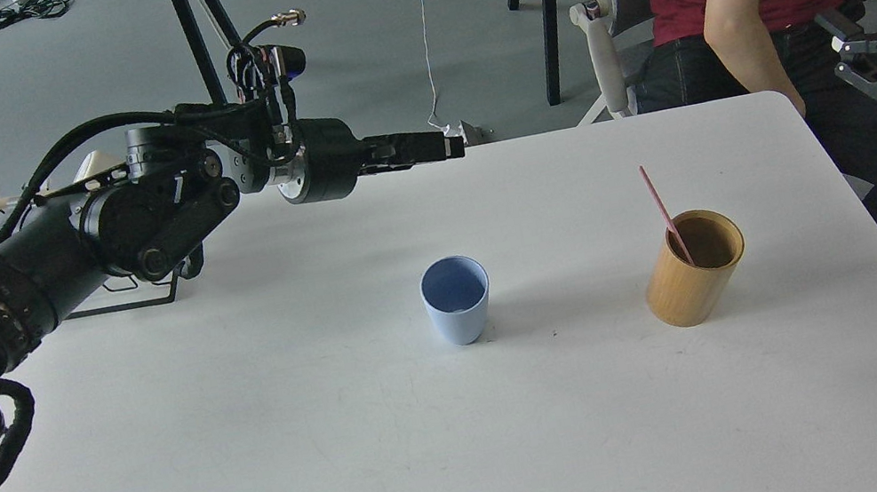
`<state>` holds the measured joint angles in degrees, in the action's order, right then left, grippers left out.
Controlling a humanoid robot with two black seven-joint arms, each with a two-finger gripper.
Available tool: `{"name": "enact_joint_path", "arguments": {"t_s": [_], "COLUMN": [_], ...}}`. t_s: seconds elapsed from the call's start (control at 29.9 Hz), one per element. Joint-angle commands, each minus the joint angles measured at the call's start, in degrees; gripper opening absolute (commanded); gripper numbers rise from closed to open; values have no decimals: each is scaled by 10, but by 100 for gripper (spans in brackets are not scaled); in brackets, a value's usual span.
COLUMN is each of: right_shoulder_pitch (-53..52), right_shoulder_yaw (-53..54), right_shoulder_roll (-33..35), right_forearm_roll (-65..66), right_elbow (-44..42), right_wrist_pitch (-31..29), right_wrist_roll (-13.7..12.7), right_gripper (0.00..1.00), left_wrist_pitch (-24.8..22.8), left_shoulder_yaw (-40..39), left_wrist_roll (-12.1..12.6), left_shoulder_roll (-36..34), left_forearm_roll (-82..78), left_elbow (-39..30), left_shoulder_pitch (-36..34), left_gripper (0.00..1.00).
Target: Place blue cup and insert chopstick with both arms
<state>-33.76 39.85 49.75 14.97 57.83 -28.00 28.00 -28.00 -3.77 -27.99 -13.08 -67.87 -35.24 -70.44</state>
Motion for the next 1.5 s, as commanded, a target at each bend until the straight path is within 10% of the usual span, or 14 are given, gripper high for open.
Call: {"name": "enact_joint_path", "arguments": {"t_s": [0.0, 0.67, 1.47], "right_shoulder_pitch": [-16, -18, -42], "right_shoulder_yaw": [3, -50, -194], "right_shoulder_roll": [10, 49, -37], "right_forearm_roll": [46, 596, 855], "right_elbow": [4, 171, 100], "right_wrist_pitch": [27, 458, 495], "right_wrist_roll": [0, 0, 0], "right_gripper": [99, 98, 98], "left_wrist_pitch": [0, 0, 0], "left_shoulder_yaw": [-79, -237, -243], "left_wrist_roll": [0, 0, 0], "left_shoulder_roll": [-33, -92, -96], "left_forearm_roll": [32, 311, 339], "left_elbow": [-20, -22, -15], "left_shoulder_pitch": [30, 121, 145], "left_gripper": [89, 94, 97]}}
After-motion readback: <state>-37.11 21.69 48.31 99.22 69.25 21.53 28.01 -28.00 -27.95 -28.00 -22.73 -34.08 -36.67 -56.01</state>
